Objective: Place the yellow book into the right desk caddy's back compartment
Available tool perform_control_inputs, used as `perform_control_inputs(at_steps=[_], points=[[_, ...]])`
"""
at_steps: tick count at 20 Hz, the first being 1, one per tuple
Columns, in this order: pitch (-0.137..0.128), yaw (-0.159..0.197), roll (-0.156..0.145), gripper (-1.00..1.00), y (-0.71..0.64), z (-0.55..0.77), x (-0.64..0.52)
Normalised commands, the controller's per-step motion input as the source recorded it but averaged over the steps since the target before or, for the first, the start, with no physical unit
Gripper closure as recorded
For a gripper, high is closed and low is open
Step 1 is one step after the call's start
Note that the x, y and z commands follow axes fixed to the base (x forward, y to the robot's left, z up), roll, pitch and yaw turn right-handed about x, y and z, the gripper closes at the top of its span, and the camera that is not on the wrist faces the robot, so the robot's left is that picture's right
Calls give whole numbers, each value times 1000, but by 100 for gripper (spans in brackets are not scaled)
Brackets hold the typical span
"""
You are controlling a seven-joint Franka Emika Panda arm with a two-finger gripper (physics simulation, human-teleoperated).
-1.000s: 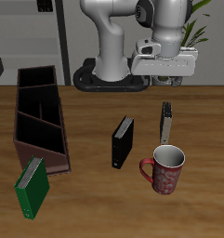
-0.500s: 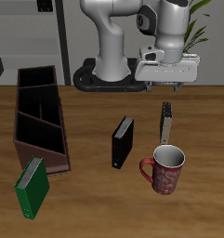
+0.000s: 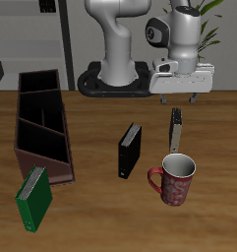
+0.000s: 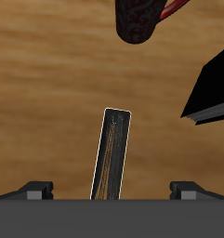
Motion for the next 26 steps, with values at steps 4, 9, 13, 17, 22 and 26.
perform_control_inputs(at_steps=[4,9,13,17,22,26], points=[[43,8,28,-100,-11,-265,23],[27,-7,8,-100,1,-297,38],[39,9,12,-100,-2,-283,48],[67,8,21,-100,-19,-292,120],[74,-20,49,100,-32,-312,84],[36,-11,12,100,-89,-137,94]])
